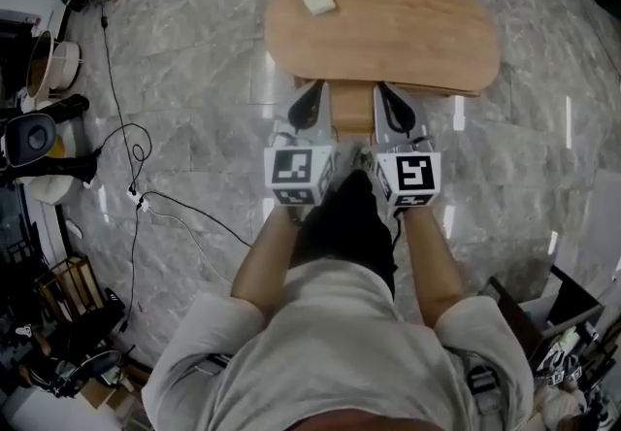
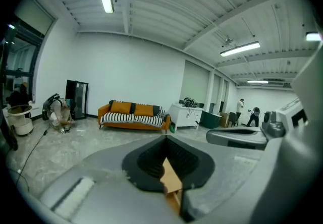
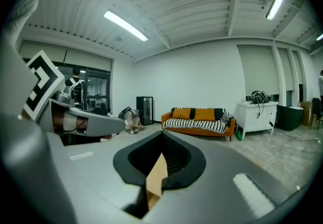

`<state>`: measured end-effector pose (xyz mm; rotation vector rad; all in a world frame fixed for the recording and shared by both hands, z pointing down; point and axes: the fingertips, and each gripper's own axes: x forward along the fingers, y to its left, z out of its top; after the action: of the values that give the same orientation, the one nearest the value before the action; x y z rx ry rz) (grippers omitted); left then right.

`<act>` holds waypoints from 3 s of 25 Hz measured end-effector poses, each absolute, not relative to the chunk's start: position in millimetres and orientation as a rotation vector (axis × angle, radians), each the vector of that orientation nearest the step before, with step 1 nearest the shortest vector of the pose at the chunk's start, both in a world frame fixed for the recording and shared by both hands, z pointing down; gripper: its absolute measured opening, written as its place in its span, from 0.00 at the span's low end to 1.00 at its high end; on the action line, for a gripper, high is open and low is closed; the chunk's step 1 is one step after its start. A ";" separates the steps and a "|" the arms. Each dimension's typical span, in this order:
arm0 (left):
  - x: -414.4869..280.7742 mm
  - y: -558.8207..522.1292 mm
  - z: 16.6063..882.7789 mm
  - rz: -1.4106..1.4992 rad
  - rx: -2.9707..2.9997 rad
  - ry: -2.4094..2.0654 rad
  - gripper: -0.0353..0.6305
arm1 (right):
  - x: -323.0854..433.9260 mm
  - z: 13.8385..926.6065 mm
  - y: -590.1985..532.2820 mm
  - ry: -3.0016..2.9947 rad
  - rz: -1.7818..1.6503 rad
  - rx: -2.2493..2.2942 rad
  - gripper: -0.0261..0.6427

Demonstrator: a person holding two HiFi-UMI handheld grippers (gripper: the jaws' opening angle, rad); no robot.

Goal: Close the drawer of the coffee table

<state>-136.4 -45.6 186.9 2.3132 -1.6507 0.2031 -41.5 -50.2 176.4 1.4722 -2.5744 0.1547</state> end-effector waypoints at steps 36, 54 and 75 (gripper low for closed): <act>-134.4 -5.9 608.2 0.912 2.099 -1.213 0.08 | 14.2 604.8 -2.0 -2.222 0.692 1.197 0.05; -137.9 33.7 766.0 1.297 2.109 -0.934 0.08 | 50.0 738.2 6.8 -2.022 0.469 0.813 0.05; -218.9 64.1 832.3 2.017 2.117 -0.619 0.30 | 88.3 817.2 37.4 -1.678 -0.061 0.254 0.27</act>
<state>-218.9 64.1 832.3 2.1169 -0.6190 2.0174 88.3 37.4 817.2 0.2545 -1.6778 -0.0605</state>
